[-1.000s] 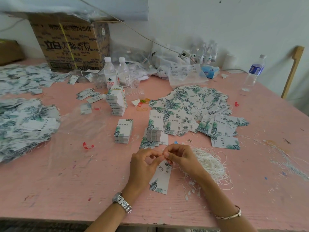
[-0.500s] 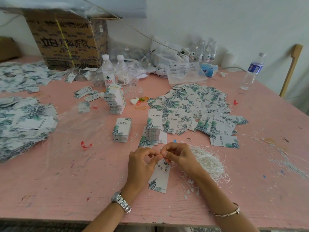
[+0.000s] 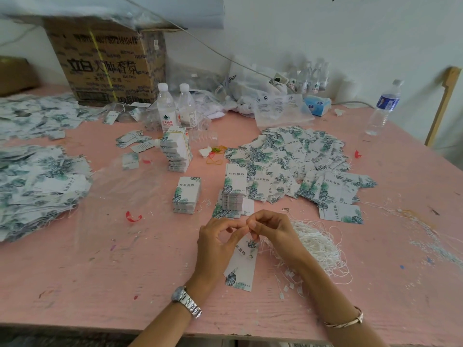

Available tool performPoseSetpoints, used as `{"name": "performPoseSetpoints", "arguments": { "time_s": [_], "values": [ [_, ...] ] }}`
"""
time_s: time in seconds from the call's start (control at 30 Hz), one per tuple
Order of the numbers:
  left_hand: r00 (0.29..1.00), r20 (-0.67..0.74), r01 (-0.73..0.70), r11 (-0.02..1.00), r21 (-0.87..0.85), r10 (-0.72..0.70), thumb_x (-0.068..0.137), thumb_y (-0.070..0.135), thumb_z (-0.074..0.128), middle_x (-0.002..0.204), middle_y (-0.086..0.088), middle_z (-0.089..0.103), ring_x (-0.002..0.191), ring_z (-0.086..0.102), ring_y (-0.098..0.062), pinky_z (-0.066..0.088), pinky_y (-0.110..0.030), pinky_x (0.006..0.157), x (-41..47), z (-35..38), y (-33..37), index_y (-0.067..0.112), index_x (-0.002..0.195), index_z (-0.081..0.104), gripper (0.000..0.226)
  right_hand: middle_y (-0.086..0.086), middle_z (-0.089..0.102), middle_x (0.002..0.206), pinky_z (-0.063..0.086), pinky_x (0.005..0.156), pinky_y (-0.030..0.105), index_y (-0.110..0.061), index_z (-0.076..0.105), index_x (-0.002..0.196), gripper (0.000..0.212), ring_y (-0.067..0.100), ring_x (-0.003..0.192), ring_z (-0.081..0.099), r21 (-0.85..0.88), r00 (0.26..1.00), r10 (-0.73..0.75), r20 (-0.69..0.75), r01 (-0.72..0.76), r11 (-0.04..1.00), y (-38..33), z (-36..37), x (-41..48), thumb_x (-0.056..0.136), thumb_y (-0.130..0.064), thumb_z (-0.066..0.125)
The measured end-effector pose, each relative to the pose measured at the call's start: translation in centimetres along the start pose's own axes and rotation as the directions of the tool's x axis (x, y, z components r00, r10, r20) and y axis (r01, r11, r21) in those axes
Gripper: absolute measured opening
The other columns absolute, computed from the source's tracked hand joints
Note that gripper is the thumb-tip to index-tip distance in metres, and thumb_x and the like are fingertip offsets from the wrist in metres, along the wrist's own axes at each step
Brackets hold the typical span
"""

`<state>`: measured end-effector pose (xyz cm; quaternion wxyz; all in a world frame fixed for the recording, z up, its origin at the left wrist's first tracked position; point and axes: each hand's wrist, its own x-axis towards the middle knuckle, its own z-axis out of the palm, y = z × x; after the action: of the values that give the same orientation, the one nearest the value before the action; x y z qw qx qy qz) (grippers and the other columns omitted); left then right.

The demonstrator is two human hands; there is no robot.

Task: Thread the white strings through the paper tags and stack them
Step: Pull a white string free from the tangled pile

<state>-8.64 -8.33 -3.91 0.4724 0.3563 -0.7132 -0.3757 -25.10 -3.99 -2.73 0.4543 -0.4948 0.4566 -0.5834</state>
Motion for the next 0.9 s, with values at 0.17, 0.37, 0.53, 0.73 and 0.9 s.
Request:
{"name": "performPoseSetpoints", "arguments": {
  "time_s": [0.17,0.37,0.53,0.73,0.9],
  "values": [
    [1.000,0.018,0.008,0.998,-0.055,-0.007,0.078,0.041,0.074,0.097,0.014,0.075,0.090,0.064,-0.013,0.048,-0.056,0.086,-0.05,-0.12,-0.30,0.025,0.097,0.079,0.025,0.010,0.065,0.075,0.048,0.063,0.025,0.001,0.070,0.091,0.011,0.017,0.066,0.057,0.074,0.999,0.038,-0.009,-0.037,0.997,0.06,-0.06,0.11,0.090,-0.008,0.065],
    [1.000,0.004,0.026,0.997,-0.074,-0.026,0.080,0.041,0.073,0.097,0.011,0.075,0.090,0.064,-0.012,0.050,-0.053,0.087,-0.07,-0.09,-0.18,0.021,0.097,0.079,0.027,0.011,0.064,0.077,0.048,0.063,0.024,-0.003,0.072,0.091,0.009,0.017,0.067,0.056,0.095,0.999,0.047,0.004,-0.047,0.994,0.09,-0.19,0.03,0.090,-0.010,0.066],
    [1.000,0.008,0.025,0.997,-0.075,-0.024,0.080,0.041,0.073,0.093,0.012,0.075,0.086,0.063,-0.013,0.050,-0.053,0.085,-0.02,-0.02,-0.22,0.021,0.094,0.079,0.025,0.012,0.064,0.074,0.048,0.063,0.025,0.001,0.071,0.090,0.009,0.018,0.065,0.056,0.070,1.000,0.026,-0.011,-0.025,0.997,-0.05,-0.10,-0.11,0.087,-0.007,0.068],
    [0.999,0.029,0.025,0.999,-0.036,-0.024,0.080,0.025,0.080,0.084,0.013,0.071,0.080,0.061,-0.012,0.050,-0.050,0.082,-0.03,-0.08,-0.64,0.021,0.082,0.076,0.007,0.012,0.065,0.071,0.049,0.059,0.023,0.016,0.064,0.093,0.014,0.016,0.059,0.057,-0.046,1.000,-0.007,0.006,0.007,0.999,-0.11,-0.07,-0.37,0.090,0.002,0.065],
    [1.000,0.022,-0.001,1.000,-0.030,0.002,0.079,0.034,0.076,0.080,0.015,0.070,0.078,0.061,-0.009,0.049,-0.053,0.083,-0.06,-0.18,-0.16,0.036,0.077,0.070,0.007,0.012,0.066,0.071,0.050,0.057,0.023,0.015,0.065,0.092,0.014,0.016,0.059,0.057,-0.074,0.999,-0.032,0.008,0.032,0.997,-0.27,0.05,-0.43,0.089,0.002,0.066]
  ]
}}
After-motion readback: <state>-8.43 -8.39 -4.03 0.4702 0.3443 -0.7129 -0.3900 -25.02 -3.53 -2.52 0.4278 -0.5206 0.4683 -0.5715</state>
